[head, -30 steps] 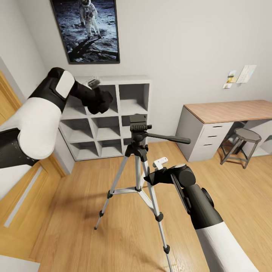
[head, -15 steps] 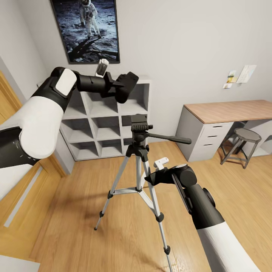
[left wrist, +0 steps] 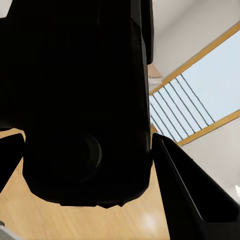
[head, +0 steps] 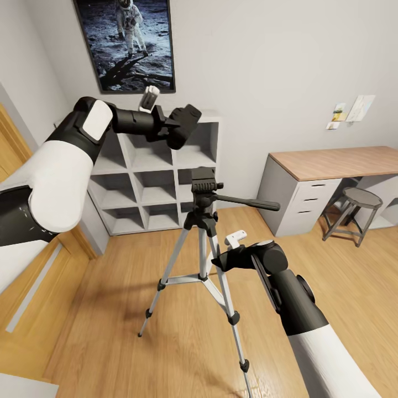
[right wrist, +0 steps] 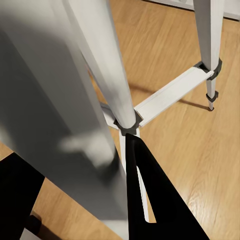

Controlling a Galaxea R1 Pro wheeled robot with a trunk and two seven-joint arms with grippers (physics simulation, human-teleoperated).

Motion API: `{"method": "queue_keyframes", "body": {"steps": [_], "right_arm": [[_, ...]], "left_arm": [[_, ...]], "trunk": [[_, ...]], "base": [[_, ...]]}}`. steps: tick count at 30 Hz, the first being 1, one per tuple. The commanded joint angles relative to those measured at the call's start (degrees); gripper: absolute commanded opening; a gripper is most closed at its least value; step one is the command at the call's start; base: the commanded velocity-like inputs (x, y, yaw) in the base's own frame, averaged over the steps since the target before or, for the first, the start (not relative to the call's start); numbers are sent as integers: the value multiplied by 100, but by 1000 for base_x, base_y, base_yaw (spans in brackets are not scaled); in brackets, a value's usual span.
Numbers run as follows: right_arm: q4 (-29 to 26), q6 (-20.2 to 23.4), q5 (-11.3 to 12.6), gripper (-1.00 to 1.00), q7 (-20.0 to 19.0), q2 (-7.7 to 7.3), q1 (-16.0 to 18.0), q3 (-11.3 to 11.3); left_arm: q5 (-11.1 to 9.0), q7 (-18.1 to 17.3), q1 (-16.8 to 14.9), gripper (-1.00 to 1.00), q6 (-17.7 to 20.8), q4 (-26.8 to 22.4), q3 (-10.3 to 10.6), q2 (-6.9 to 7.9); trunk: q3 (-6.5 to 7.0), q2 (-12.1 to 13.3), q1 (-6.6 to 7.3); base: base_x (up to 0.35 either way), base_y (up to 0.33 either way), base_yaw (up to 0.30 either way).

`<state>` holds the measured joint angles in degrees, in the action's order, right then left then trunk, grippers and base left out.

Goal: Attach the digital camera to the camera tripod in the bedroom.

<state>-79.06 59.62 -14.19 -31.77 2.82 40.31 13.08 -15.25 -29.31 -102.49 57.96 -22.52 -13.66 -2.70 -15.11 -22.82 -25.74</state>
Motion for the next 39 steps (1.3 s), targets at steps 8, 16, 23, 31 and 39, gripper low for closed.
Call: {"method": "queue_keyframes", "body": {"steps": [8, 16, 23, 31, 39], "right_arm": [[-4, -3, -145, -100, -48, 8, 3, 1], [-4, -3, -145, -100, -48, -8, 4, 1], [0, -3, -145, -100, -48, -10, 4, 1], [-4, -3, -179, -100, -48, -2, 3, 4], [-2, -3, -250, -100, -48, 7, 3, 9]], "left_arm": [[291, -52, 0, -100, -38, -118, 232, -8], [611, -1175, 1, -100, -248, -1313, 3405, 42], [586, -2620, 1, -100, -1050, -2277, 5167, 462], [431, -3669, 1, -100, -1328, -2481, 5289, 984], [412, -3916, 1, -100, -1363, -2497, 5294, 1172]], "trunk": [[-12, -10, -4], [-12, -10, -4], [-12, -10, -4], [-12, -10, -4], [-12, -10, -4]], "base": [[0, 0, 0], [0, 0, 0], [0, 0, 0], [0, 0, 0], [0, 0, 0]]}}
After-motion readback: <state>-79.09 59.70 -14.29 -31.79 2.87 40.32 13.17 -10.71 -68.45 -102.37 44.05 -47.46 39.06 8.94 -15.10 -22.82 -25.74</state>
